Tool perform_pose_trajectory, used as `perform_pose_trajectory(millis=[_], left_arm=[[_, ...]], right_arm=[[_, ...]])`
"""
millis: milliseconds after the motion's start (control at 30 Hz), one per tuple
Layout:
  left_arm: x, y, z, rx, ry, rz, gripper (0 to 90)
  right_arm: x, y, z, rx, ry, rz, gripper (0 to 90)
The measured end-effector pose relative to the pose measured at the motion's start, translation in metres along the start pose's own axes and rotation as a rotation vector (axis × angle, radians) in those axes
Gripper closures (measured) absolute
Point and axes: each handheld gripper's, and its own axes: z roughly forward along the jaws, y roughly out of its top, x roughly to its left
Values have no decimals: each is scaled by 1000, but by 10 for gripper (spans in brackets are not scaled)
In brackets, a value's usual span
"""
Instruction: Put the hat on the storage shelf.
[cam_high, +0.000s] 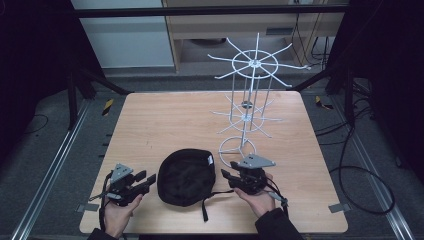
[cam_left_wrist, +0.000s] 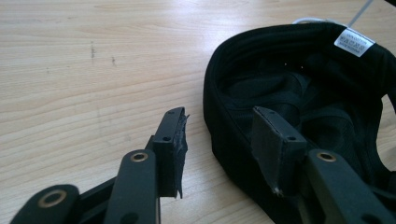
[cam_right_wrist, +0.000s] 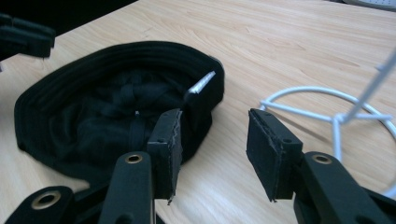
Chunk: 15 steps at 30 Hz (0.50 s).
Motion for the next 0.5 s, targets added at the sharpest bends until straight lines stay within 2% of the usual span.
perform_pose_trajectory(millis=[233,300,500], left_arm=[[-8,-2,9,39,0,33,533],[-10,-3,11,55,3,48,533],[-13,-6,20,100,-13,54,533]], right_arm=[[11,7,32,48,15,-1,492],[12,7,38,57,20,-4,482],[16,6,49,89,20,6,473]])
